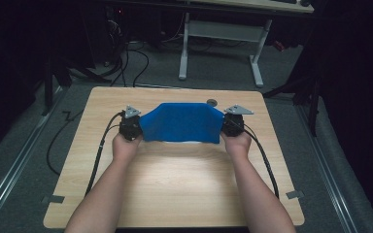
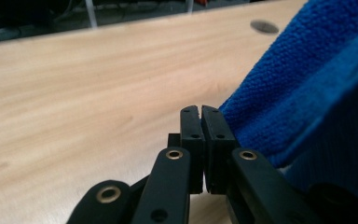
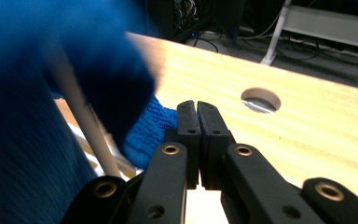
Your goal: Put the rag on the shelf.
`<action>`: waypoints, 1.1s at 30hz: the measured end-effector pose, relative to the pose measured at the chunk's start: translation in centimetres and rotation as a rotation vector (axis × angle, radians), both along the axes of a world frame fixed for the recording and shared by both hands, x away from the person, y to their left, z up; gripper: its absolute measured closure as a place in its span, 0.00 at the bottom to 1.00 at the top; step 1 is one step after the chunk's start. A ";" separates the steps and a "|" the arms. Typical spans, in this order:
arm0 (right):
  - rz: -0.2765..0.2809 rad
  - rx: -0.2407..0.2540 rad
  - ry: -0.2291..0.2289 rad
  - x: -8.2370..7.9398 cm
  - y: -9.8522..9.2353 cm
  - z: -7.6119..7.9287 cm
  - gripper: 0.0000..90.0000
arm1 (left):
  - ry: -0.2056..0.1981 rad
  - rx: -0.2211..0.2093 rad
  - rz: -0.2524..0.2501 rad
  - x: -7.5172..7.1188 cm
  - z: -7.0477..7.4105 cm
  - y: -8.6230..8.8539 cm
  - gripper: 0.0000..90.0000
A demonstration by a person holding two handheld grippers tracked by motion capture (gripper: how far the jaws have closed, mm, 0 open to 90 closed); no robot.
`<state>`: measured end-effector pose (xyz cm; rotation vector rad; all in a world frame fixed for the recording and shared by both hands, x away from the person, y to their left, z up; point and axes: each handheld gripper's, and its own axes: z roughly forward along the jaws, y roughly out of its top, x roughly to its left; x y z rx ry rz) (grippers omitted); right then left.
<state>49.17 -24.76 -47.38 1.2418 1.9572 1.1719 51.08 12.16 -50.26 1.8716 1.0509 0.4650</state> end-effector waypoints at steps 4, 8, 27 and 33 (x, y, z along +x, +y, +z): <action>-0.004 0.006 0.003 -0.1 -0.1 -0.5 0.99 | 0.017 -0.008 0.000 -0.2 -0.6 0.1 0.98; -0.010 0.004 0.019 -0.3 -0.4 -1.2 0.99 | 0.027 -0.006 -0.006 -0.3 -0.9 -0.1 0.98; -0.017 -0.010 0.033 -1.1 -0.9 -2.3 0.97 | 0.047 -0.011 0.001 -0.9 -1.5 -0.1 0.93; -0.051 -0.007 0.030 -1.3 -1.4 -1.7 0.87 | 0.047 -0.032 0.032 -1.2 -1.1 1.0 0.81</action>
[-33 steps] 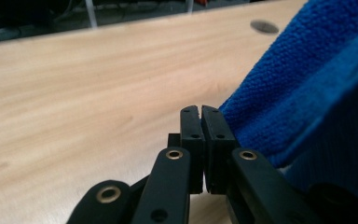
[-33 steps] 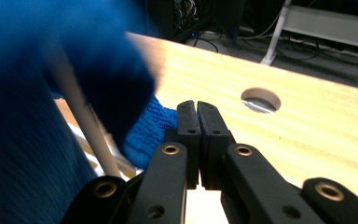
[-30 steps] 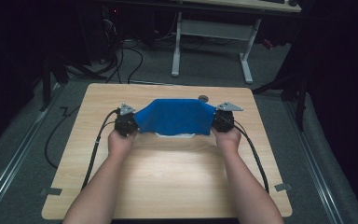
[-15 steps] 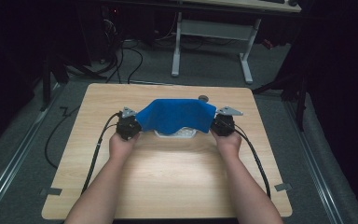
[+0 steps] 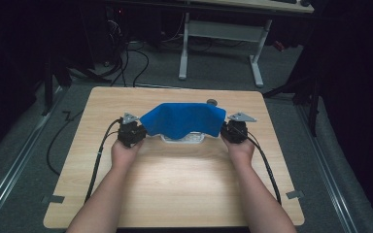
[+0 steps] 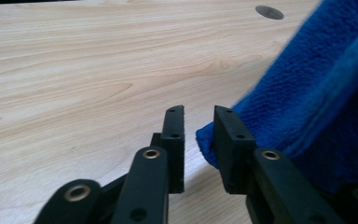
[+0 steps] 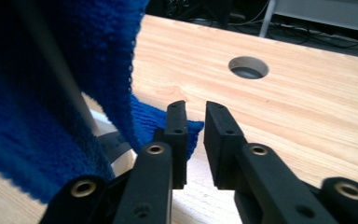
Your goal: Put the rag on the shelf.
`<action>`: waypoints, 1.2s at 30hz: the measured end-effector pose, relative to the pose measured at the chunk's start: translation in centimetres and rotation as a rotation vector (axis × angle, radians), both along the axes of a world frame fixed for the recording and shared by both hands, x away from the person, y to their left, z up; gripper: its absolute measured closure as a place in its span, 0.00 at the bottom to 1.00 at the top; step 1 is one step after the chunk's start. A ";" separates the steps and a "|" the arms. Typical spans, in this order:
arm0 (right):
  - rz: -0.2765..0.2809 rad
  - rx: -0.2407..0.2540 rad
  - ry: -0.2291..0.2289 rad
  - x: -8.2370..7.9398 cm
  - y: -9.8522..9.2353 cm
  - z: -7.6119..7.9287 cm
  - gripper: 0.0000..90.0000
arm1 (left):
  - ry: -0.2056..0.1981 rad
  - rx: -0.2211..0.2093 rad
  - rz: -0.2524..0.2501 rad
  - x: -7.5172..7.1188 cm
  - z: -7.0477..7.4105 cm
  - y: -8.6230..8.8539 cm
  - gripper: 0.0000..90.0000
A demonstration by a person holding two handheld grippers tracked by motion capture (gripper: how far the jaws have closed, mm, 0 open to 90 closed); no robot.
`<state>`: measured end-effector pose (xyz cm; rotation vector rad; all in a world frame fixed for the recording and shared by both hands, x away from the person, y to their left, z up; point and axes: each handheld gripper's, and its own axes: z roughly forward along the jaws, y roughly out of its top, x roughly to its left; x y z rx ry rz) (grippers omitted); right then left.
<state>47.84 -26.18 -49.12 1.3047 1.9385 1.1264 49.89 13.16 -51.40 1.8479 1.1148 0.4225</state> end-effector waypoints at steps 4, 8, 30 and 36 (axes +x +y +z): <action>-0.001 -0.008 -0.010 -0.2 -0.3 0.5 0.85 | -0.003 -0.027 0.020 -0.3 0.1 0.7 0.75; -0.010 -0.016 -0.012 -0.5 -0.5 0.8 0.84 | -0.007 -0.022 0.032 -0.5 0.0 1.2 0.73; -0.055 -0.035 -0.020 -1.4 -2.4 1.3 0.80 | -0.036 0.015 0.075 -1.5 0.7 3.4 0.72; -0.045 -0.049 -0.035 -2.1 -2.5 1.7 0.78 | -0.064 0.018 0.094 -2.6 1.3 3.9 0.70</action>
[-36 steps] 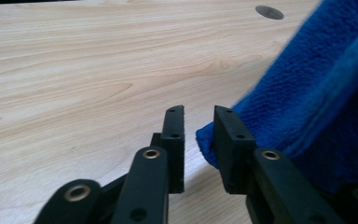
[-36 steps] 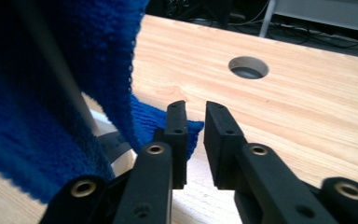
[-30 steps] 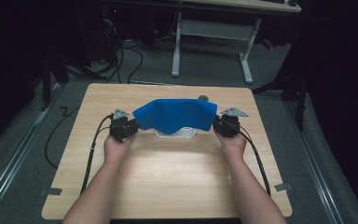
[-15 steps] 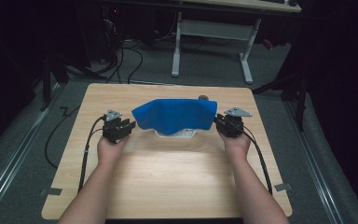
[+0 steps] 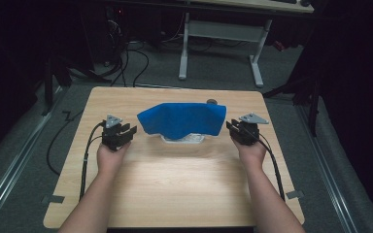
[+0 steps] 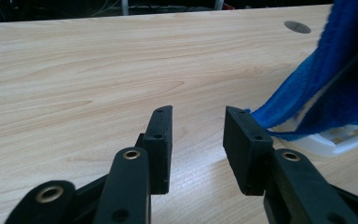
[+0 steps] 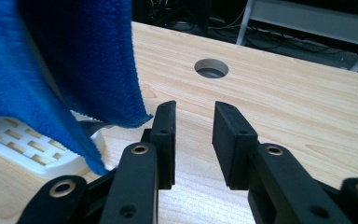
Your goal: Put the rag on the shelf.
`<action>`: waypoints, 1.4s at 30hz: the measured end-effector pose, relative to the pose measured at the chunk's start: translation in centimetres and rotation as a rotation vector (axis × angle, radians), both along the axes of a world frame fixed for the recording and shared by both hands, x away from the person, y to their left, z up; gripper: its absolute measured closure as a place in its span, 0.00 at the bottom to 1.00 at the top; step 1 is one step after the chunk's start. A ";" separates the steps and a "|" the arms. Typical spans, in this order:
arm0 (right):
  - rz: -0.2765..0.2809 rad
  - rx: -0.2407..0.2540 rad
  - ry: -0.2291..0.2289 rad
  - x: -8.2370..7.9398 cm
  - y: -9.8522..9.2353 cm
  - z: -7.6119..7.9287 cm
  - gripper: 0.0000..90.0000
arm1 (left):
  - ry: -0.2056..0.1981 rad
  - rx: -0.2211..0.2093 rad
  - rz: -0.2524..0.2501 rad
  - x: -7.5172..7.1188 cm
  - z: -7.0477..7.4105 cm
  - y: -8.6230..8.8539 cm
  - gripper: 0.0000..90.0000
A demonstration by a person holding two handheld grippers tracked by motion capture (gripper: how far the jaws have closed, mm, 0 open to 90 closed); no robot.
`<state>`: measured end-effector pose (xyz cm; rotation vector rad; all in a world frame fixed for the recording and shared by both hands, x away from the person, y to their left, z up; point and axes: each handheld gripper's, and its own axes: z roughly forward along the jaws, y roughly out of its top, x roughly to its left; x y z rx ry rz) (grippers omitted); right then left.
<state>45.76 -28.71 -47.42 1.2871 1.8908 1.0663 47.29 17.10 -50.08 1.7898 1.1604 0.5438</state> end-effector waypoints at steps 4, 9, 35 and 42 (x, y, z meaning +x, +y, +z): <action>0.007 -0.002 -0.022 -0.8 -0.2 0.3 0.76 | -0.010 0.008 -0.003 -0.7 0.2 0.3 0.69; 0.013 -0.011 -0.014 -2.2 -0.7 0.5 0.70 | -0.024 0.044 -0.003 -2.4 0.4 0.9 0.67; 0.100 -0.051 0.015 -16.7 0.7 -3.1 0.46 | 0.089 0.150 -0.244 -16.6 -2.3 -5.0 0.53; 0.128 -0.064 0.008 -15.7 1.6 -3.4 0.46 | 0.098 0.122 -0.236 -15.5 -2.4 -4.8 0.51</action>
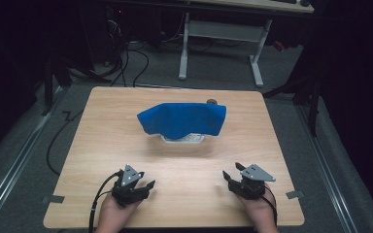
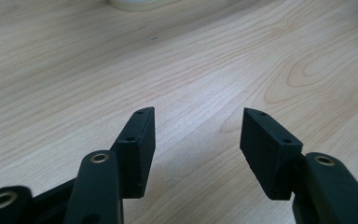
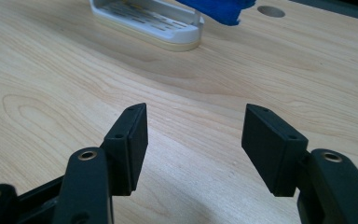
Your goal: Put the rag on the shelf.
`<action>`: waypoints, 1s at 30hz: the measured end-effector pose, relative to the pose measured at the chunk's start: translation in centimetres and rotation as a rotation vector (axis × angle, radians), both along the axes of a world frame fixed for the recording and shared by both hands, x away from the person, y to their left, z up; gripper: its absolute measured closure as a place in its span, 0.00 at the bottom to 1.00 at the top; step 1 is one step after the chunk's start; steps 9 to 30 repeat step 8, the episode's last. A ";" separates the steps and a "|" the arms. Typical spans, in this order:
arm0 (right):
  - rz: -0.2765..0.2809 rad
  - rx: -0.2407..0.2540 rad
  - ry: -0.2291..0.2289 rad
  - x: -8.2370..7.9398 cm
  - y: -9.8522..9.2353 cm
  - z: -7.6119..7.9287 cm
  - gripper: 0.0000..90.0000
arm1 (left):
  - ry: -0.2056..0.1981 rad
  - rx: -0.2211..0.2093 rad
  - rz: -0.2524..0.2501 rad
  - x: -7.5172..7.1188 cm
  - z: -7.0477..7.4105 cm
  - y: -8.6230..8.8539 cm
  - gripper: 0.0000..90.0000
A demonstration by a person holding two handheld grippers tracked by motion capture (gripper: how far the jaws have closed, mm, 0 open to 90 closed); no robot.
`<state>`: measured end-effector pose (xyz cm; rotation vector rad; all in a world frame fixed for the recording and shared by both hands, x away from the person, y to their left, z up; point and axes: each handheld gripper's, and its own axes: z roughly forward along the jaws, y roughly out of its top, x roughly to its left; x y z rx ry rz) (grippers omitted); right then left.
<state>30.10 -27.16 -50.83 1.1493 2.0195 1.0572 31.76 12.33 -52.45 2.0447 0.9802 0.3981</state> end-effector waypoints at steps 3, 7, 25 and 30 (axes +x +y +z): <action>0.007 0.007 0.010 0.0 -0.1 -0.2 0.46 | 0.014 0.000 0.005 0.0 -0.2 0.3 0.50; 0.001 0.008 0.013 -0.1 -0.1 -0.1 0.46 | 0.013 0.004 0.011 0.0 -0.2 0.5 0.50; 0.001 0.008 0.013 -0.1 -0.1 -0.1 0.46 | 0.012 0.003 0.012 0.0 -0.2 0.5 0.50; 0.001 0.008 0.013 -0.1 -0.1 -0.1 0.46 | 0.012 0.003 0.012 0.0 -0.2 0.5 0.50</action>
